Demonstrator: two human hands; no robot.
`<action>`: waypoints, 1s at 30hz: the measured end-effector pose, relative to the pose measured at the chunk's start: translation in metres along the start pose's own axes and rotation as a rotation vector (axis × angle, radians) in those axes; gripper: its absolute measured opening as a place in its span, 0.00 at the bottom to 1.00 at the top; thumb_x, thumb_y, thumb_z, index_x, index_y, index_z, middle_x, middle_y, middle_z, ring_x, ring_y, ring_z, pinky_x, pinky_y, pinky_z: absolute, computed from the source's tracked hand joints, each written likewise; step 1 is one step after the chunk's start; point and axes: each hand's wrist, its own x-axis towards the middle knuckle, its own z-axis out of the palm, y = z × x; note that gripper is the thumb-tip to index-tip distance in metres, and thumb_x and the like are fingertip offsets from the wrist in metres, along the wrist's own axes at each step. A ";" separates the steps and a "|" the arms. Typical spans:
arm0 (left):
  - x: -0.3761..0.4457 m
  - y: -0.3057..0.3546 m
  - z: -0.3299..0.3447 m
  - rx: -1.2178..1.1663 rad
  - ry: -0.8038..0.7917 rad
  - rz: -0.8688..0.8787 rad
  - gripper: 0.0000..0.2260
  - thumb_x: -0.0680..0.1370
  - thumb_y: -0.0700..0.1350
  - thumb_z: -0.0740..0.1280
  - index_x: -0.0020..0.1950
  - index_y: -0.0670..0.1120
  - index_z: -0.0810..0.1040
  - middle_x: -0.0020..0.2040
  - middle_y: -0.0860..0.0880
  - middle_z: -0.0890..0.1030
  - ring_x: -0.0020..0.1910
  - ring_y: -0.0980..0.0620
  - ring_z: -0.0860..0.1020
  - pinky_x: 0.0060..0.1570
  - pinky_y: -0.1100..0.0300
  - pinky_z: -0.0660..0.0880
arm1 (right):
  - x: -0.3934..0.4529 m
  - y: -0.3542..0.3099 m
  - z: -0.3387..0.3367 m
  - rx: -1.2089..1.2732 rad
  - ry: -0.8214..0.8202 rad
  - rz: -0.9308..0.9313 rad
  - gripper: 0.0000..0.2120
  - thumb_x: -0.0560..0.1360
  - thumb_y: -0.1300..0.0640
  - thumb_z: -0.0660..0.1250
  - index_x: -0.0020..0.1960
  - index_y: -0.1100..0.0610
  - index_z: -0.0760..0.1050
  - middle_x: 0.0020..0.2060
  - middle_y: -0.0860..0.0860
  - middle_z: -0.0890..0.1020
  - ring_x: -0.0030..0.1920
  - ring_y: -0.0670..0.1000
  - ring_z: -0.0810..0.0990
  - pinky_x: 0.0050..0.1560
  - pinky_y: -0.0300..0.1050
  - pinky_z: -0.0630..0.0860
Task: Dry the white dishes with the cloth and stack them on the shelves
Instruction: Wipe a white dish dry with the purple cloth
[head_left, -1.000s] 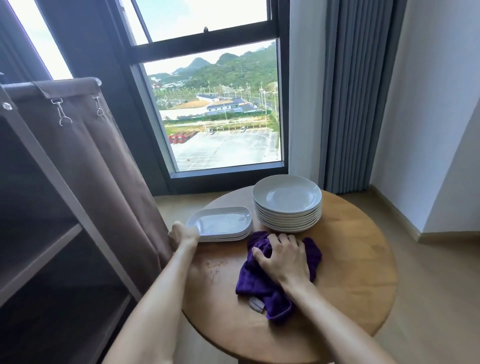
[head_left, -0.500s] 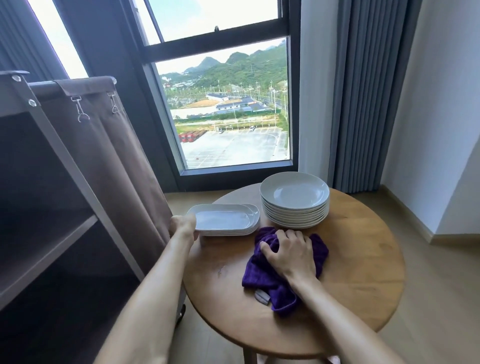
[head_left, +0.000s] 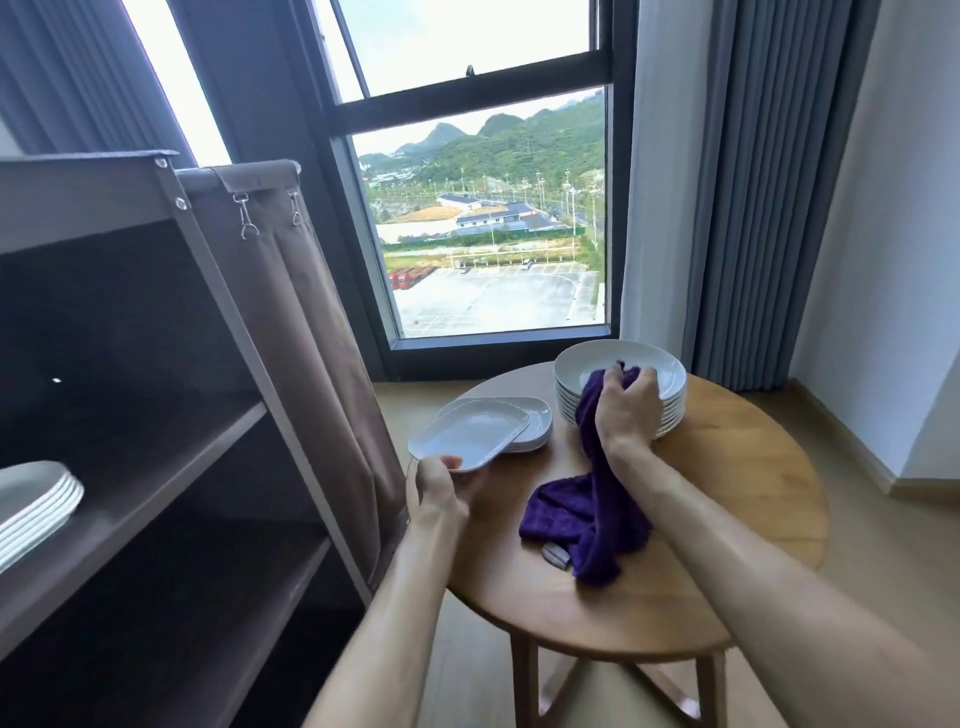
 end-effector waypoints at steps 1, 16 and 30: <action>-0.007 -0.005 0.000 0.000 -0.007 0.003 0.13 0.72 0.30 0.55 0.49 0.41 0.76 0.56 0.37 0.79 0.51 0.35 0.77 0.34 0.51 0.75 | -0.002 -0.015 0.002 0.075 -0.001 -0.004 0.13 0.83 0.51 0.61 0.55 0.62 0.72 0.47 0.57 0.80 0.51 0.62 0.79 0.53 0.54 0.72; -0.071 -0.045 0.027 -0.255 -0.179 -0.015 0.13 0.75 0.31 0.54 0.41 0.35 0.78 0.38 0.39 0.82 0.41 0.40 0.80 0.44 0.52 0.81 | -0.083 0.014 0.003 0.207 -0.451 0.470 0.35 0.59 0.38 0.82 0.56 0.61 0.81 0.51 0.56 0.85 0.54 0.58 0.84 0.63 0.55 0.78; -0.057 -0.005 0.005 0.322 -0.089 0.218 0.22 0.60 0.31 0.59 0.54 0.34 0.76 0.43 0.42 0.78 0.43 0.40 0.76 0.30 0.55 0.77 | -0.039 0.012 0.000 0.627 -0.344 0.556 0.19 0.63 0.68 0.79 0.52 0.69 0.81 0.50 0.65 0.85 0.46 0.62 0.85 0.51 0.65 0.82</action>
